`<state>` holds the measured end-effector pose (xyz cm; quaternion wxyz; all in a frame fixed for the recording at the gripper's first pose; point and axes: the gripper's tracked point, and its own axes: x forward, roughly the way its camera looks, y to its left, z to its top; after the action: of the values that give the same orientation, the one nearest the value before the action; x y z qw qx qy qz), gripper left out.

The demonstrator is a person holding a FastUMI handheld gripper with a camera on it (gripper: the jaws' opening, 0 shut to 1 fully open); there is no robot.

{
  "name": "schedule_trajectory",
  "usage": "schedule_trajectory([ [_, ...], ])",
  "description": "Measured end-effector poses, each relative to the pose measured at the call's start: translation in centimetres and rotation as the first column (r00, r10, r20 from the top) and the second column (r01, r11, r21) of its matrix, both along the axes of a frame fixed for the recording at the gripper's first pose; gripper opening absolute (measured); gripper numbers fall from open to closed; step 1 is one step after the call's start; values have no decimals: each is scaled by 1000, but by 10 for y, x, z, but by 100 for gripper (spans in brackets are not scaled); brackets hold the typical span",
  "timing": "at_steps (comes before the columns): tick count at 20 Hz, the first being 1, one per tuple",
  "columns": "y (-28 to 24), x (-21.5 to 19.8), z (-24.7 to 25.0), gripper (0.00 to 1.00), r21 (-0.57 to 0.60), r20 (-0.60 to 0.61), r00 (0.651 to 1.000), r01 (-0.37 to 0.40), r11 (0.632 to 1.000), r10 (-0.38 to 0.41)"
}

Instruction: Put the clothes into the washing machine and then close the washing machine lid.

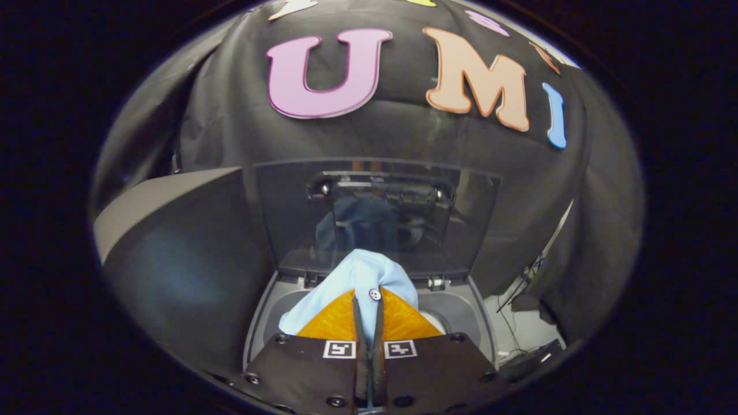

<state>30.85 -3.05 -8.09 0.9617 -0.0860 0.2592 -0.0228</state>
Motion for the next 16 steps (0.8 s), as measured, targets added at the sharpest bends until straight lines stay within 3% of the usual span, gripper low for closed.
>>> schedule_trajectory([
  [7,-16,19,-58,8,27,-50,999,21,999,-19],
  [9,-22,23,-67,8,42,-62,997,55,998,-52],
  [13,-35,28,-76,19,104,-73,989,133,986,-126],
  [16,-47,30,-64,50,133,-43,982,190,973,-185],
])
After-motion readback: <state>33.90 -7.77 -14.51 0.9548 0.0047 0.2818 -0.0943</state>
